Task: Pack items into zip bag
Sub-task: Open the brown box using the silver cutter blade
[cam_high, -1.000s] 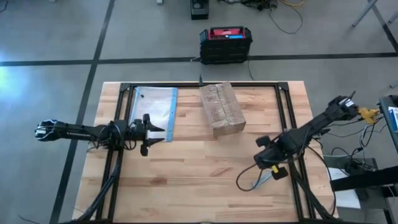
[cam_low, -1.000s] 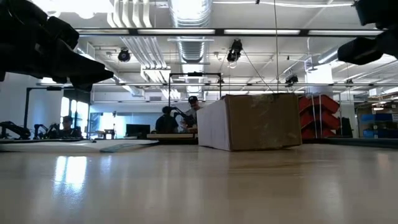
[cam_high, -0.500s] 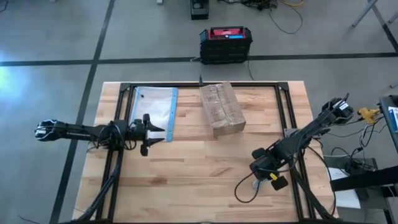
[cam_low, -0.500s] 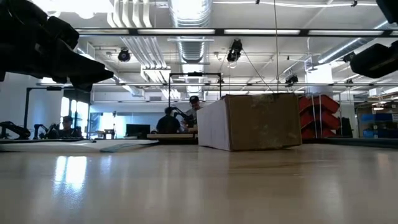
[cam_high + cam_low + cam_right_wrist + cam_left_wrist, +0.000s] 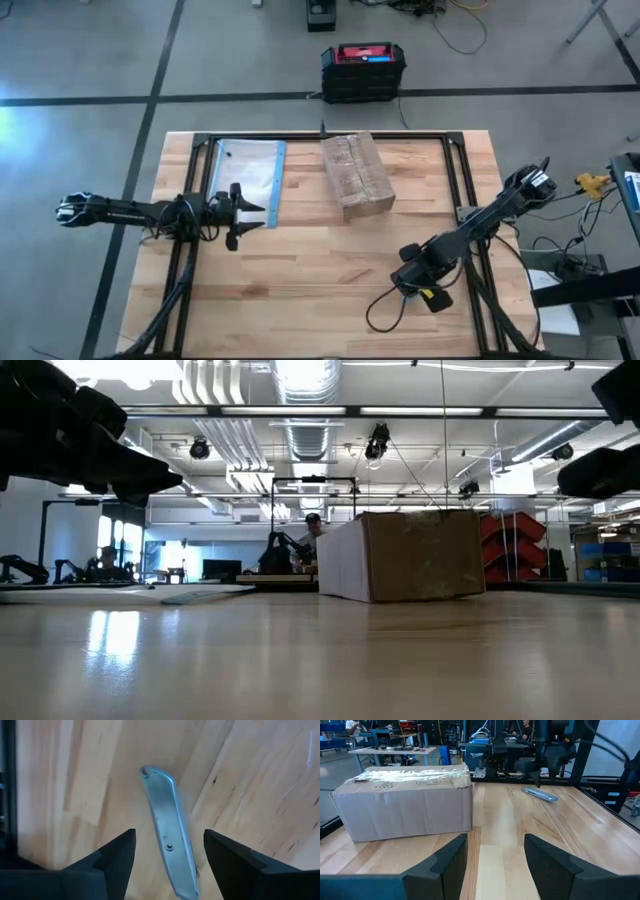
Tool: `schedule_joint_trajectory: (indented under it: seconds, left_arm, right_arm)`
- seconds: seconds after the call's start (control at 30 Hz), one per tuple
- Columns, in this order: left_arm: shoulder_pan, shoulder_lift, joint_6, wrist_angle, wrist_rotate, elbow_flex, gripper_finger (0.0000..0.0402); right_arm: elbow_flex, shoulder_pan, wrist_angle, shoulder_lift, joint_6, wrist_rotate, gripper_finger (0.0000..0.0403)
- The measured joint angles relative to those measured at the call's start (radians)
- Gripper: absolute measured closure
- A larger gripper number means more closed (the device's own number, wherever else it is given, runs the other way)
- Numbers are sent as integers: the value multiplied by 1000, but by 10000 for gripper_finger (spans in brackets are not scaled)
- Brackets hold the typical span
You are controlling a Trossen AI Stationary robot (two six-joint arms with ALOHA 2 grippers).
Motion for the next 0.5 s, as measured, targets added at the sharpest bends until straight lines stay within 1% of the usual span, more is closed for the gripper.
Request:
schedule_joint_trajectory:
  seconds: [0.2, 0.37, 0.5]
  left_arm:
    - [0, 0, 0, 0, 0, 0, 221]
    - [0, 0, 0, 0, 0, 0, 221]
    - [0, 0, 0, 0, 0, 0, 221]
  right_arm:
    - [0, 38, -6, 28, 4, 31, 184]
    - [-15, 78, -6, 38, 80, 139, 197]
    - [-33, 103, -4, 58, 100, 154, 201]
